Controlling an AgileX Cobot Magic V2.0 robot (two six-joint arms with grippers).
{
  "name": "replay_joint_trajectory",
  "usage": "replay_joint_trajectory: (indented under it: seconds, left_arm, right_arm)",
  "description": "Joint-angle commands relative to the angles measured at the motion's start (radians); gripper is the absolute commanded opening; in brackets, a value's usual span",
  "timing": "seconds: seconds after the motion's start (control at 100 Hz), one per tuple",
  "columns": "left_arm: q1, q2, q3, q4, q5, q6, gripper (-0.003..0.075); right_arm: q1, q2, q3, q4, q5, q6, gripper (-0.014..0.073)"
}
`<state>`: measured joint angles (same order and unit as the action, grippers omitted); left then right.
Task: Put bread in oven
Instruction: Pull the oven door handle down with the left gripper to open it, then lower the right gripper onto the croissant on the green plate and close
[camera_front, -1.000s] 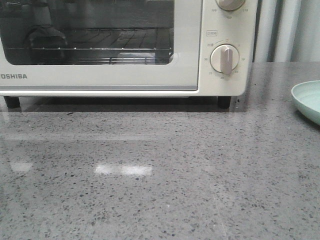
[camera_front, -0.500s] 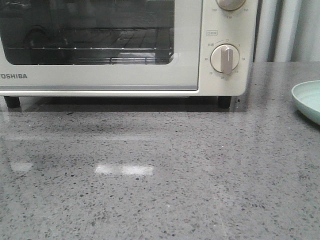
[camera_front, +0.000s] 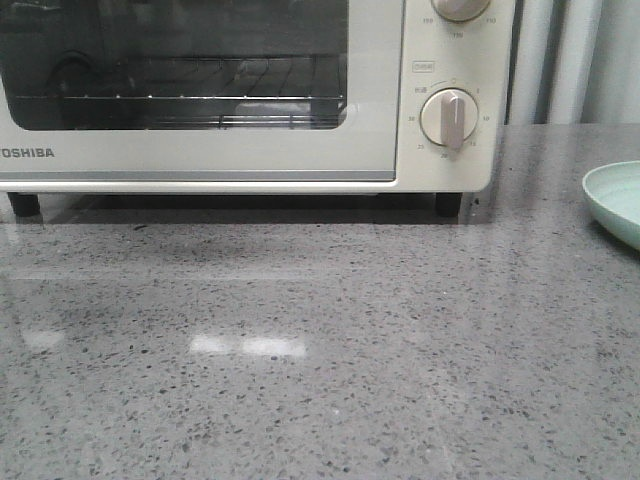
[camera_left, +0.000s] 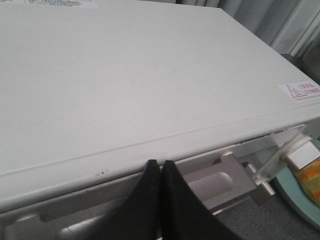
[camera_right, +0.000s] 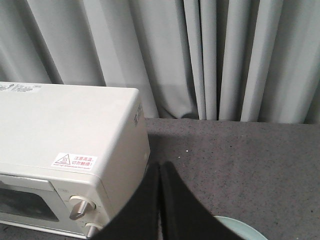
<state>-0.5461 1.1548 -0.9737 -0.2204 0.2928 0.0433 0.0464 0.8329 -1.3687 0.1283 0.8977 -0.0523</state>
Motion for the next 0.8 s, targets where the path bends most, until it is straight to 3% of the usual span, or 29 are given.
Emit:
replay_joint_trajectory:
  seconds: [0.0, 0.22, 0.46, 0.65, 0.79]
  left_arm:
    - [-0.009, -0.036, 0.013, -0.012, 0.069, -0.007, -0.0021]
    - [-0.009, -0.186, 0.194, -0.134, 0.068, -0.007, -0.0021]
    - [-0.009, -0.494, 0.384, -0.238, 0.074, -0.006, -0.0021]
    - [-0.009, -0.752, 0.382, -0.295, 0.050, 0.001, -0.0021]
    - [-0.009, -0.873, 0.347, -0.235, 0.004, 0.081, -0.0021]
  right_arm:
    - [0.001, 0.002, -0.031, -0.002, -0.064, -0.011, -0.0069]
    - [0.001, 0.002, -0.031, -0.002, -0.064, -0.011, -0.0069]
    - [0.001, 0.002, -0.031, -0.002, -0.024, -0.011, -0.0069]
    - [0.001, 0.007, -0.031, -0.002, 0.057, -0.011, -0.0069]
    - [0.001, 0.044, -0.029, -0.002, 0.100, -0.011, -0.0069]
